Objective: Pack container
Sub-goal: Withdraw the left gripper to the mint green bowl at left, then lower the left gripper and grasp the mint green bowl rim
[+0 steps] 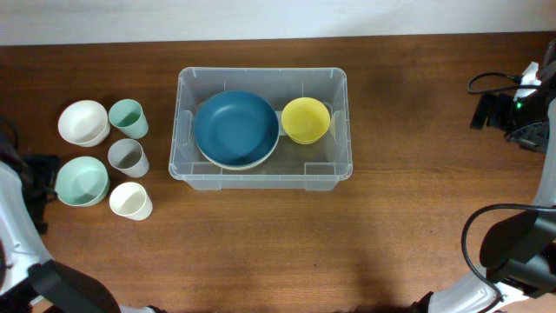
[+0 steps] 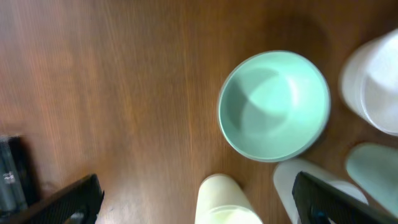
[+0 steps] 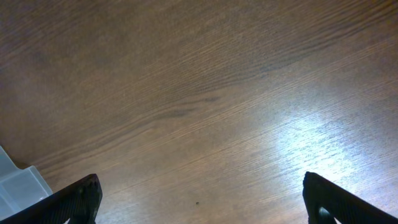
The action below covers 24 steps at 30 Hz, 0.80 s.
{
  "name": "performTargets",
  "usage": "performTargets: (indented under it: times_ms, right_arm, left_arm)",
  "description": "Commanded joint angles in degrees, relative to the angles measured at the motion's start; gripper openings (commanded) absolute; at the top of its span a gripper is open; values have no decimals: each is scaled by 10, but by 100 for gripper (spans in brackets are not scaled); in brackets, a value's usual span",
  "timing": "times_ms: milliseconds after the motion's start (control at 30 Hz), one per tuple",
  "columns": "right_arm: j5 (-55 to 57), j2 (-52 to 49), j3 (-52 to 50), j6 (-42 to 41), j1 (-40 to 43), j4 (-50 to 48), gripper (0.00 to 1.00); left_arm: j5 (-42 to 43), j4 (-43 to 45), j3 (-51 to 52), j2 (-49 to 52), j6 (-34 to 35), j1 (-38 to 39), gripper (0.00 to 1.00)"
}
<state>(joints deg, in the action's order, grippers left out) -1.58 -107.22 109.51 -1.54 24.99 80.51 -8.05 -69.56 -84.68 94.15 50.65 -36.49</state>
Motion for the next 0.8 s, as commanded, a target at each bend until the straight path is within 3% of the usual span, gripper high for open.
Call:
performTargets:
  times_ms: [0,267,767]
  right_arm:
    - [-1,-2,-2,-4,2,0,99]
    - [-1,-2,-2,-4,2,0,99]
    - [-1,-2,-2,-4,2,0,99]
  left_arm:
    - [27,43,56,9,14,-12,99]
    - [25,106,78,73,11,-6,99]
    - [25,126,78,202,11,-6,99]
